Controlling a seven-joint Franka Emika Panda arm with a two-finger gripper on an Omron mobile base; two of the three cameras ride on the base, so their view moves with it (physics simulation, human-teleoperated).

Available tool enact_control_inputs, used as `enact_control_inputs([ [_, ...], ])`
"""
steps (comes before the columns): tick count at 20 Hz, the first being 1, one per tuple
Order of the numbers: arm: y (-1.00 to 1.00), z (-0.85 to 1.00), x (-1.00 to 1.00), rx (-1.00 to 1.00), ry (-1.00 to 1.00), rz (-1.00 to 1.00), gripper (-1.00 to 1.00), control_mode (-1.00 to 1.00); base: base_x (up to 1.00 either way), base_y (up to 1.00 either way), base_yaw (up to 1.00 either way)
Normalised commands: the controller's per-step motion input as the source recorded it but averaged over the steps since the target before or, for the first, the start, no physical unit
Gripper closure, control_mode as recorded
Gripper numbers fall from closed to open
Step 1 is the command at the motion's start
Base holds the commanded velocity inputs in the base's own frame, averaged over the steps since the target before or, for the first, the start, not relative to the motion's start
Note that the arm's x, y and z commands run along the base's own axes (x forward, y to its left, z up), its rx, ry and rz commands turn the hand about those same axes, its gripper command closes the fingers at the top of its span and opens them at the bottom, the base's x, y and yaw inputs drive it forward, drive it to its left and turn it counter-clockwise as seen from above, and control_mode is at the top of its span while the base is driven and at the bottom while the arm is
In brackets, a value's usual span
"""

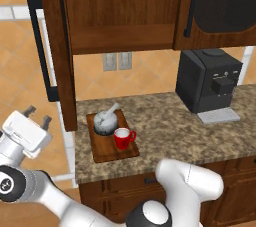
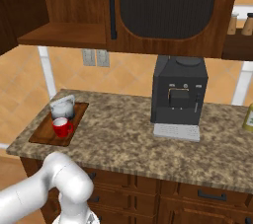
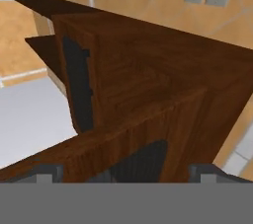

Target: Pick the kettle from the counter and place it on the tray. Then pick the mug from the cabinet and place it on the tray. Then close the cabinet doors.

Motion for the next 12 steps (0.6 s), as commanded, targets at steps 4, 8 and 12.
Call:
enact_control_inputs([
  [4, 0.00, 0.19, 0.00, 0.00, 0.01, -0.11, -1.00, -1.00, 0.00, 0.00, 0.00],
  [8, -0.01, 0.23, 0.00, 0.00, 0.00, -0.13, -1.00, -1.00, 0.00, 0.00, 0.00],
  [12, -0.20, 0.23, 0.00, 0.00, 0.00, -0.13, -1.00, -1.00, 0.00, 0.00, 0.00],
])
